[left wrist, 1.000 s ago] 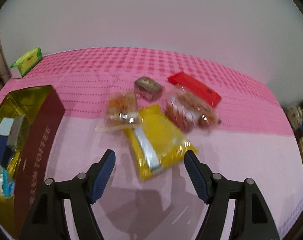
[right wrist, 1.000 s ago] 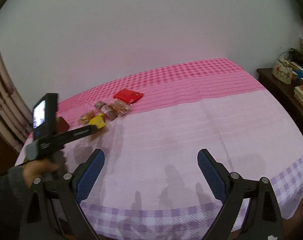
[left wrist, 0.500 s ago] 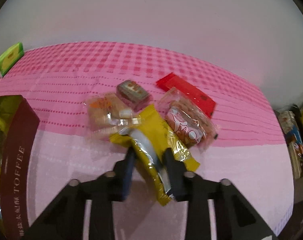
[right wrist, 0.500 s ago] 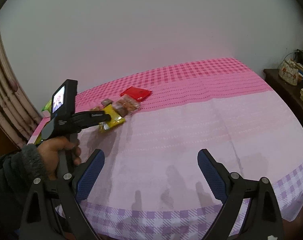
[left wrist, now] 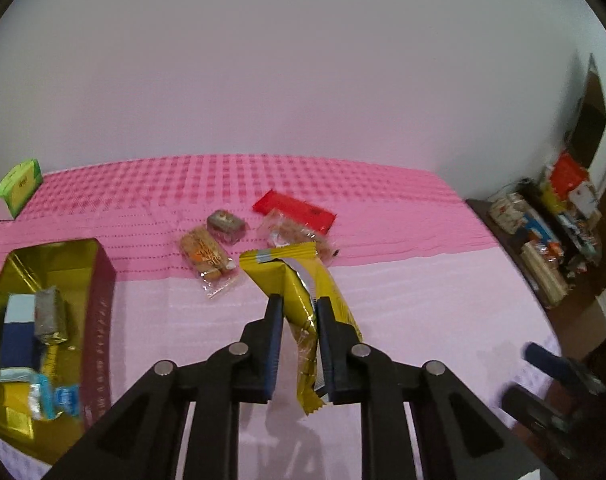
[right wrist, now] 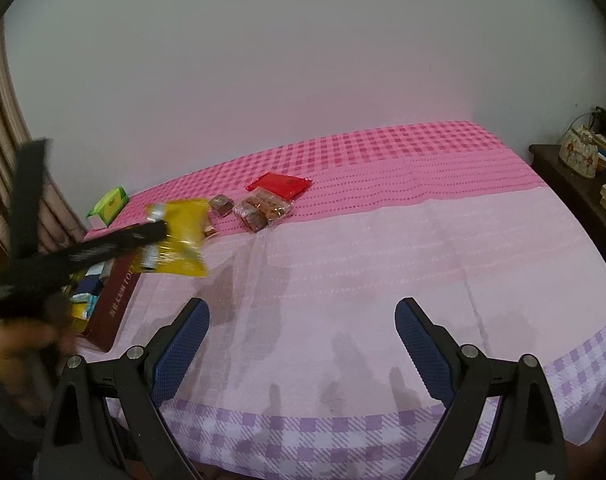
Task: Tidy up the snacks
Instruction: 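Carry the yellow pouch with the left tool and lower it into the tin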
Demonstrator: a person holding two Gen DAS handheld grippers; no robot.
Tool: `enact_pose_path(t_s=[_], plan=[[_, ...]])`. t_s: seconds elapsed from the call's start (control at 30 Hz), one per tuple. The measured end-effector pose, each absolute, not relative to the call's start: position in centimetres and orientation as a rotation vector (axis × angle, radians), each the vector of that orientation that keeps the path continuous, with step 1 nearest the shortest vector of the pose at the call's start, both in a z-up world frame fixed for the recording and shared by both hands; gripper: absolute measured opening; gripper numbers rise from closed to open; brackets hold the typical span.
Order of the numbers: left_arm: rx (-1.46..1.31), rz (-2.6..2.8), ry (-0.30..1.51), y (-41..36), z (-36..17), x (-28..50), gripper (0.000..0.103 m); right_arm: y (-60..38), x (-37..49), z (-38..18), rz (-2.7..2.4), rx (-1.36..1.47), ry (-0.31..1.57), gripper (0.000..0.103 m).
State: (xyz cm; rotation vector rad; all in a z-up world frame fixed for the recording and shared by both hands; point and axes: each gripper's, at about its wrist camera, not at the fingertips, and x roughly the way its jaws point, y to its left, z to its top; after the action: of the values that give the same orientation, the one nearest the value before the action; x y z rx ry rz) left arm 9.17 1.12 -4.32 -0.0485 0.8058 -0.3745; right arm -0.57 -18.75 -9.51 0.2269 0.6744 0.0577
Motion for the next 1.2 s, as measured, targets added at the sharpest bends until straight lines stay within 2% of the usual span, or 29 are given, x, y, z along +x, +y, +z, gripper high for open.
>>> enact_pose_path(t_s=[0.5, 0.8, 1.2], plan=[[0.012, -0.224, 0.663, 10.6, 2.8, 6.4, 0.017, -17.8, -1.0, -9.3, 0.057, 0.188, 0.672, 0.093], [-0.019, -0.092, 0.676, 16.2, 2.2, 7.0, 0.017, -17.6, -0.9, -9.3, 0.056, 0.178, 0.678, 0.093], [-0.058, 0.047, 0.758, 21.1, -1.8, 8.1, 0.017, -17.7, -0.7, -10.1, 0.059, 0.184, 0.708, 0.093]])
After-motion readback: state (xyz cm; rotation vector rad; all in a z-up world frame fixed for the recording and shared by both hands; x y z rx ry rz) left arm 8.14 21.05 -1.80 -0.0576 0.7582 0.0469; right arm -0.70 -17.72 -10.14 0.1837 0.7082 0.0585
